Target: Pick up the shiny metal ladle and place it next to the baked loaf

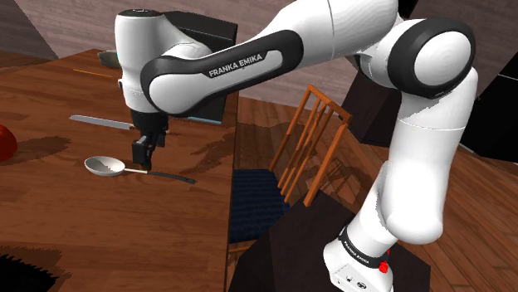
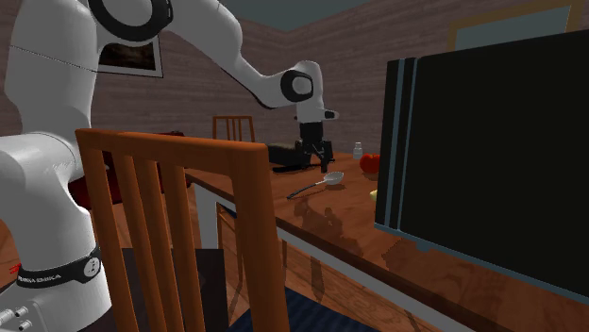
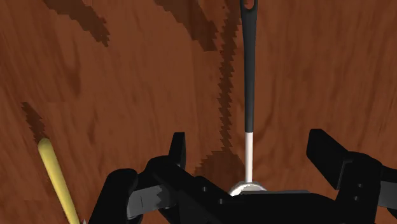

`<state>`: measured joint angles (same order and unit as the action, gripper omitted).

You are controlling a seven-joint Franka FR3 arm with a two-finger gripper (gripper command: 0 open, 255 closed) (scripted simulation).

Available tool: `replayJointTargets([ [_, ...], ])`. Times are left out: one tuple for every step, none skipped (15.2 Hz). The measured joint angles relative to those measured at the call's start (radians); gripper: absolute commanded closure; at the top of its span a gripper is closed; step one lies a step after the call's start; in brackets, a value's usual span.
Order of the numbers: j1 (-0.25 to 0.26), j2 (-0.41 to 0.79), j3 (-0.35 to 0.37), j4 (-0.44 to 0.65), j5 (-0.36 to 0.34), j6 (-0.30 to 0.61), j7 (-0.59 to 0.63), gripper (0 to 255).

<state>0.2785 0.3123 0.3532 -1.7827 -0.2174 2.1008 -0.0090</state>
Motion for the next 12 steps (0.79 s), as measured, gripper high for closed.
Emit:
replayJointTargets([
  [0.020,0.040,0.001,0.048,-0.023,-0.010,0.009,0],
  [0.031,0.070,0.000,0.080,-0.040,-0.013,0.009,0],
  [0.039,0.085,-0.001,0.084,-0.050,-0.005,0.015,0],
  [0.043,0.096,-0.002,0.085,-0.057,0.005,0.018,0],
  [0.045,0.104,-0.004,0.081,-0.062,0.016,0.021,0],
  [0.045,0.112,-0.006,0.080,-0.066,0.025,0.021,0],
  [0.047,0.121,-0.008,0.079,-0.070,0.034,0.024,0],
  [0.047,0.126,-0.009,0.075,-0.074,0.043,0.027,0],
  [0.047,0.131,-0.011,0.070,-0.076,0.052,0.028,0],
  [0.048,0.138,-0.013,0.068,-0.080,0.061,0.030,0],
  [0.048,0.141,-0.014,0.066,-0.082,0.066,0.031,0],
  [0.049,0.143,-0.014,0.065,-0.082,0.069,0.032,0],
])
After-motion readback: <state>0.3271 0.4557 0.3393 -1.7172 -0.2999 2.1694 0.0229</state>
